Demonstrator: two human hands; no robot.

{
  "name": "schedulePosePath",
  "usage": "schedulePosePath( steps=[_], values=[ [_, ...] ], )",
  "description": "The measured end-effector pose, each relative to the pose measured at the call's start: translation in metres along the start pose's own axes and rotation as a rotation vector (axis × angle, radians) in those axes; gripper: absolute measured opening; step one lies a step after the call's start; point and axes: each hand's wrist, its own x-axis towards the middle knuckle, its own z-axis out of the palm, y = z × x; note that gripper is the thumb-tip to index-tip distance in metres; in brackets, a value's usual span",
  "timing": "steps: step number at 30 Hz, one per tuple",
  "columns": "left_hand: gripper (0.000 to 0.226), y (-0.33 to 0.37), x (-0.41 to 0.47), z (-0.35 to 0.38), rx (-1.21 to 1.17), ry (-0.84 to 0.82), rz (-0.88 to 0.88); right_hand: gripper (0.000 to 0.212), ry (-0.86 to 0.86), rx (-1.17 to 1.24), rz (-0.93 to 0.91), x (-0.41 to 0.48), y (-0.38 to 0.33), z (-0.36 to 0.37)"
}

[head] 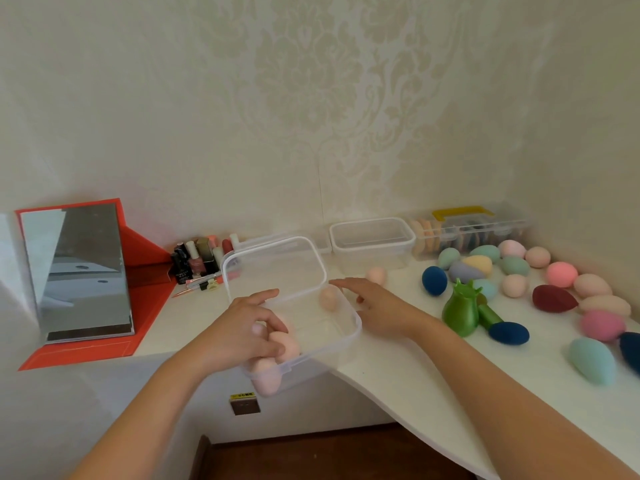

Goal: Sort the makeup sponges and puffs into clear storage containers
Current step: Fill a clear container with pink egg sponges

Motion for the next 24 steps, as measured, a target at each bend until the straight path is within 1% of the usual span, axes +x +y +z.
schedulePosePath(
  steps=[4, 6, 8, 10, 13, 14, 16, 17, 18, 19, 20, 22, 24],
  values=[
    [0.024, -0.003, 0.004, 0.0, -0.012, -0.017, 0.0, 0.028, 0.077, 0.092, 0.001, -0.001, -0.001, -0.001],
    [0.024, -0.004, 0.004, 0.0, -0.016, -0.021, 0.001, 0.022, 0.143, 0.09, 0.007, -0.001, 0.003, 0.0],
    [0.025, -0.004, 0.004, 0.001, -0.019, -0.019, -0.003, 0.024, 0.2, 0.095, 0.051, -0.002, 0.003, 0.0],
    [0.025, -0.003, 0.004, 0.001, -0.024, -0.016, -0.003, 0.031, 0.263, 0.082, 0.091, -0.002, 0.001, -0.002],
    [0.026, 0.0, 0.005, 0.002, -0.027, -0.016, 0.001, 0.042, 0.397, -0.012, 0.075, -0.006, -0.012, -0.017],
    [0.026, 0.002, 0.005, 0.003, -0.026, -0.014, 0.0, 0.041, 0.463, 0.016, 0.056, -0.01, -0.018, -0.024],
    [0.026, 0.009, 0.007, 0.007, -0.025, -0.009, -0.006, 0.035, 0.578, 0.165, -0.014, -0.019, -0.029, -0.035],
    [0.026, 0.013, 0.009, 0.011, -0.028, -0.005, -0.003, 0.032, 0.59, 0.25, -0.049, -0.025, -0.034, -0.039],
    [0.026, 0.018, 0.011, 0.014, -0.032, -0.002, 0.006, 0.029, 0.555, 0.33, -0.071, -0.03, -0.039, -0.042],
    [0.027, 0.023, 0.013, 0.018, -0.037, -0.001, 0.016, 0.028, 0.473, 0.378, -0.079, -0.034, -0.043, -0.043],
    [0.027, 0.029, 0.015, 0.021, -0.038, -0.004, 0.028, 0.029, 0.364, 0.366, -0.076, -0.038, -0.046, -0.042],
    [0.028, 0.039, 0.019, 0.028, -0.024, -0.008, 0.046, 0.026, 0.14, 0.234, -0.088, -0.042, -0.049, -0.039],
    [0.026, 0.046, 0.024, 0.031, 0.009, -0.008, 0.048, 0.025, 0.023, 0.139, -0.107, -0.044, -0.05, -0.035]
  ],
)
